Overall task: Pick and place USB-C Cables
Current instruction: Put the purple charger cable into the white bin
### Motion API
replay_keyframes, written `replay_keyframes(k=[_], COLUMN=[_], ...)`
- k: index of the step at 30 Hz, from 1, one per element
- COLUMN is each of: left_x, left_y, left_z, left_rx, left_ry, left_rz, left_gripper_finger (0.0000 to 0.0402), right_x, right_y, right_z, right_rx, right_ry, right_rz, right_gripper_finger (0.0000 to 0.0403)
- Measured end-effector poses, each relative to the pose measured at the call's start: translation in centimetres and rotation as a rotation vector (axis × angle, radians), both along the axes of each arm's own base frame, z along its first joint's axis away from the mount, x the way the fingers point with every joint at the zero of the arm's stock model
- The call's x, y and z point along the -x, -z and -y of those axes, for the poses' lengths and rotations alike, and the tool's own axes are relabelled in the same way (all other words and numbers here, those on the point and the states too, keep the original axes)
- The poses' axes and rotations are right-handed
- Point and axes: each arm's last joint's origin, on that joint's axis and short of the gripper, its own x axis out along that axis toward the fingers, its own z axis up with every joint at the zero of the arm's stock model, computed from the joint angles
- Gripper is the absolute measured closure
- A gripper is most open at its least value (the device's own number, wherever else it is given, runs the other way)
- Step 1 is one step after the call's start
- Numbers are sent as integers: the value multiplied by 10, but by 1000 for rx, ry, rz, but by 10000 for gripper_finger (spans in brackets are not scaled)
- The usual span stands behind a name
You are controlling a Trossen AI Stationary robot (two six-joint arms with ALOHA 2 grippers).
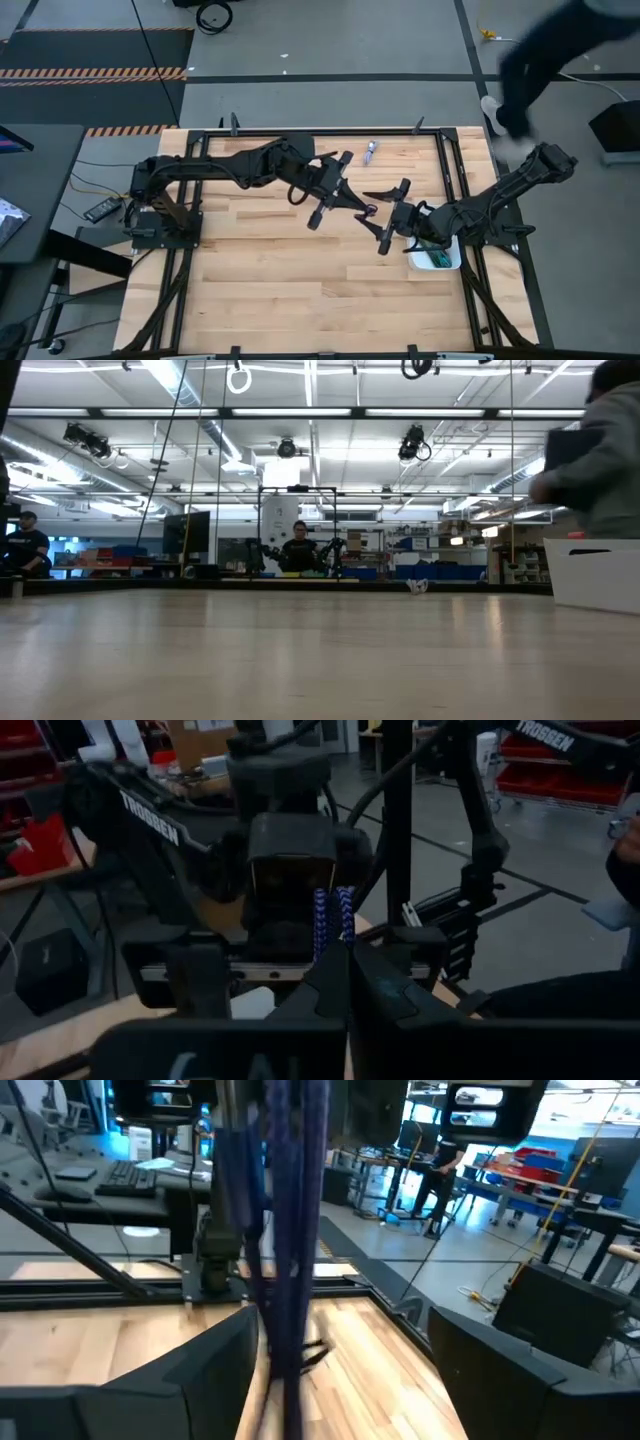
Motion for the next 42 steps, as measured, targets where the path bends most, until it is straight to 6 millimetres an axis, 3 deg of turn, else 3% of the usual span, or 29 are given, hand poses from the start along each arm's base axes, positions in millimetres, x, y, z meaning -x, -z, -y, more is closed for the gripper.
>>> replay_keyframes(k=[3,6,11,12,18,25,30,33,36,42], left_x=[-3,-3,-3,-3,-1,9,18,19,20,22], left_y=[3,3,3,4,12,39,49,49,48,48], left_z=[0,-1,-2,-2,-8,-36,-53,-61,-70,-80], left_rx=[0,0,1,1,-34,-168,-176,-191,-199,-196], left_ry=[0,-2,-4,-4,-96,-346,-453,-472,-493,-522], left_rz=[-8,-5,-7,-11,-98,-381,-517,-518,-500,-503], left_gripper_finger=[395,395,393,390,333,247,232,231,231,230], right_x=[-2,-5,-5,-5,-2,6,13,15,12,5], right_y=[2,4,7,7,10,14,22,30,44,69], right_z=[2,5,5,5,5,1,-2,-2,11,38], right_rx=[21,46,120,140,174,226,175,82,-98,-524], right_ry=[10,39,77,80,177,321,441,393,325,77], right_rz=[-19,-38,-83,-97,-137,-186,-172,-157,-192,-514], right_gripper_finger=[132,188,358,377,388,388,388,388,388,386])
